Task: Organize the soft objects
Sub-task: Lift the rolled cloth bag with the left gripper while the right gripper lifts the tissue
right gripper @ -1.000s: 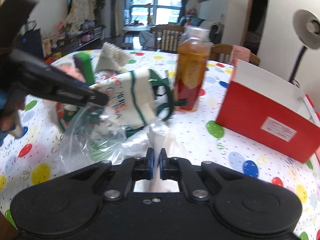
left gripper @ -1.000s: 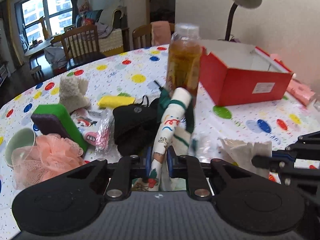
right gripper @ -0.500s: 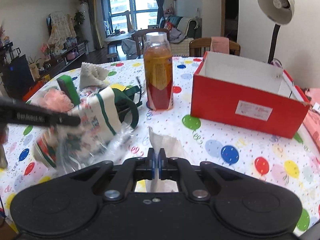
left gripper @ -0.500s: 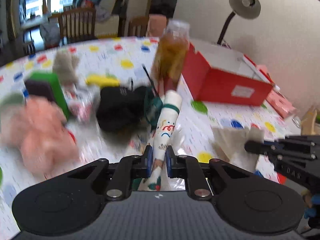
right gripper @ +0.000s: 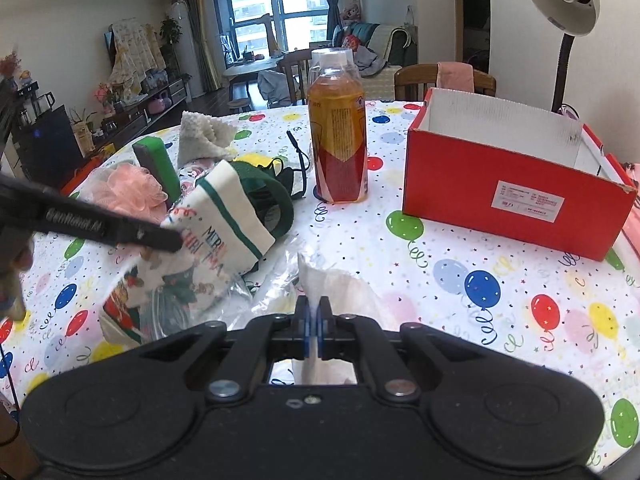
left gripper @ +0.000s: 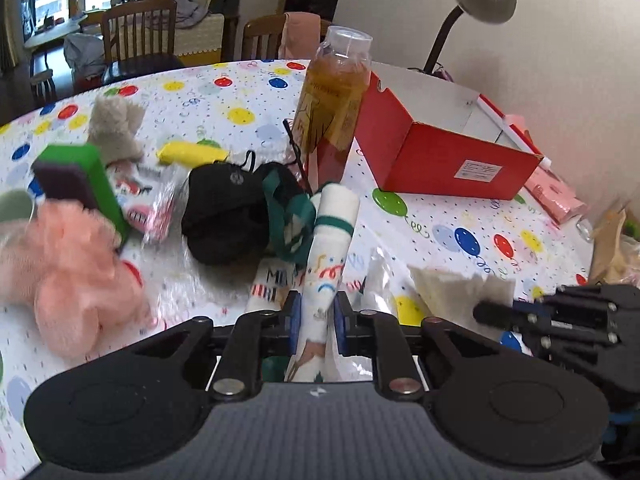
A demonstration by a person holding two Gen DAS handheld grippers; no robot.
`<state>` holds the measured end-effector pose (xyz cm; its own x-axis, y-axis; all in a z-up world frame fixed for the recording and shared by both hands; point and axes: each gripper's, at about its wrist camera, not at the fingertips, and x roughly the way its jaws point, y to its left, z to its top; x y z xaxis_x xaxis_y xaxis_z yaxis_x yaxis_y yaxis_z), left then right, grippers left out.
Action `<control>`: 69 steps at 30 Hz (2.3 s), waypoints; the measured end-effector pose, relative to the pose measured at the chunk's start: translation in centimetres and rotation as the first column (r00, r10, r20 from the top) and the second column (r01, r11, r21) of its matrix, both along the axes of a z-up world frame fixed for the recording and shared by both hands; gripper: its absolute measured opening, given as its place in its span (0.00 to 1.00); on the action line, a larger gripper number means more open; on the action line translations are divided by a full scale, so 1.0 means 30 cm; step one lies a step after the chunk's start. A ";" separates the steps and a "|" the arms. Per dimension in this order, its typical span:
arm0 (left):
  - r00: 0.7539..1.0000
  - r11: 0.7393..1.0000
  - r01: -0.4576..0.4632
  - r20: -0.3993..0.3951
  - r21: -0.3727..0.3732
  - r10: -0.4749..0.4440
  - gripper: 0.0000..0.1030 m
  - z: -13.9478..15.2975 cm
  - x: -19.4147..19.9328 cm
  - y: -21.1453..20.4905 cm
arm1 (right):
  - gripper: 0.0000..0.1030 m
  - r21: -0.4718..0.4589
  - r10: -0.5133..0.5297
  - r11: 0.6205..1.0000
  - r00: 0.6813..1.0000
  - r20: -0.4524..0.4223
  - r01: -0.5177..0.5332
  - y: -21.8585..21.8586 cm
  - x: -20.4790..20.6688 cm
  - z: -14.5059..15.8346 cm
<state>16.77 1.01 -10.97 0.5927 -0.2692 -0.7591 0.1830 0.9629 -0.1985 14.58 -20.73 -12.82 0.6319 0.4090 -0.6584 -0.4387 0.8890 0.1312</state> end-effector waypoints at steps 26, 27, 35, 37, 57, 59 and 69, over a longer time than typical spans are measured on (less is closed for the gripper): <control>0.998 0.999 -0.040 0.046 -0.004 0.040 0.71 0.017 0.075 -0.021 | 0.03 0.004 0.012 1.000 0.999 -0.038 -0.012 0.003 0.019 -0.019; 0.998 0.999 -0.048 0.041 0.005 0.047 0.71 0.023 0.089 -0.025 | 0.03 0.003 0.016 1.000 0.999 -0.038 -0.016 0.007 0.018 -0.018; 0.999 1.000 -0.015 0.043 0.016 0.014 0.71 0.061 0.100 -0.057 | 0.03 0.002 0.021 1.000 0.999 -0.045 -0.021 0.011 0.013 -0.022; 0.999 1.000 -0.011 0.051 0.020 0.010 0.71 0.069 0.059 -0.016 | 0.03 0.003 0.013 1.000 0.999 -0.045 -0.013 0.002 0.012 -0.021; 0.990 0.964 0.121 0.038 0.236 -0.133 0.71 -0.122 -0.068 -0.089 | 0.04 -0.017 0.009 1.000 0.998 -0.055 -0.010 0.016 -0.011 -0.023; 0.991 0.962 0.117 0.031 0.245 -0.129 0.59 -0.129 -0.052 -0.101 | 0.04 -0.018 0.009 1.000 0.998 -0.054 -0.010 0.018 -0.014 -0.022; 0.996 0.963 0.052 0.054 0.264 -0.069 0.13 -0.095 -0.058 -0.057 | 0.03 -0.012 -0.016 1.000 0.999 -0.029 0.016 -0.024 -0.002 0.014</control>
<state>15.03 -0.70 -13.81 0.6295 -0.1023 -0.7703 0.2462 0.9665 0.0729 14.52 -21.46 -12.41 0.6187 0.3915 -0.6811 -0.4207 0.8973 0.1335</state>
